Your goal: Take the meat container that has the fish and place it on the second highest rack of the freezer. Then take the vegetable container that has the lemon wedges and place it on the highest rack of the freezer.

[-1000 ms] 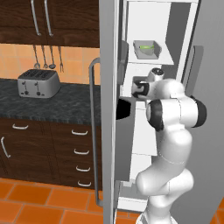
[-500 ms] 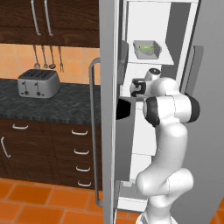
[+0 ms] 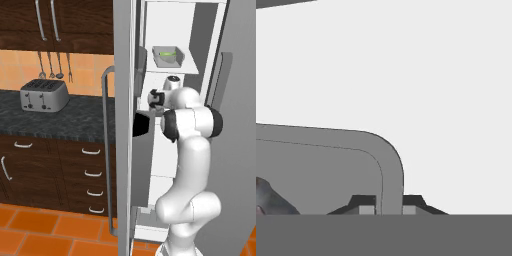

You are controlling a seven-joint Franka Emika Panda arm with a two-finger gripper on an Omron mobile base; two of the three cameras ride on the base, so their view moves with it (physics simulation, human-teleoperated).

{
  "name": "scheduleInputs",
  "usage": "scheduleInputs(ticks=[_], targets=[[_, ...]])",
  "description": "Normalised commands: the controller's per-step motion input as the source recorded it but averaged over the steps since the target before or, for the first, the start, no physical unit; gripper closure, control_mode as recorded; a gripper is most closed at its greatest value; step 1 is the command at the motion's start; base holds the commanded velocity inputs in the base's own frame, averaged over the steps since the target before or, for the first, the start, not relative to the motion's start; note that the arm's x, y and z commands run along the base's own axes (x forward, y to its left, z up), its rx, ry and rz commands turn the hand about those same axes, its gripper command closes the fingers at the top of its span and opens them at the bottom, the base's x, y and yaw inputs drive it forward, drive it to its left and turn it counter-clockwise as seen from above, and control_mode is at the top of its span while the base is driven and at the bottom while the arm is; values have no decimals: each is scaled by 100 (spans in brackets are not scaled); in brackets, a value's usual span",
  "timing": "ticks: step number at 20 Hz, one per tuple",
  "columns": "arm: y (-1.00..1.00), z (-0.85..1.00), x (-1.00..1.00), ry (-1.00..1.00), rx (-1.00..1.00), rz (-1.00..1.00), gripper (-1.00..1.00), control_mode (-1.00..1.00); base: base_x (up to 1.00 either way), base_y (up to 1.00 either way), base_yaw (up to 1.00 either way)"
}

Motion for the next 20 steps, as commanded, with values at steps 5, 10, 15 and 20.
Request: scheduleInputs(ticks=[5, 10, 15, 20], targets=[[0, 0, 17, 6, 0, 0, -100, -100, 0, 0, 0], [0, 0, 0, -14, 0, 0, -100, -100, 0, 0, 0], [0, -1, 0, -27, 0, 0, -100, -100, 0, 0, 0], [0, -7, -12, -38, 0, 0, -100, -100, 0, 0, 0]])
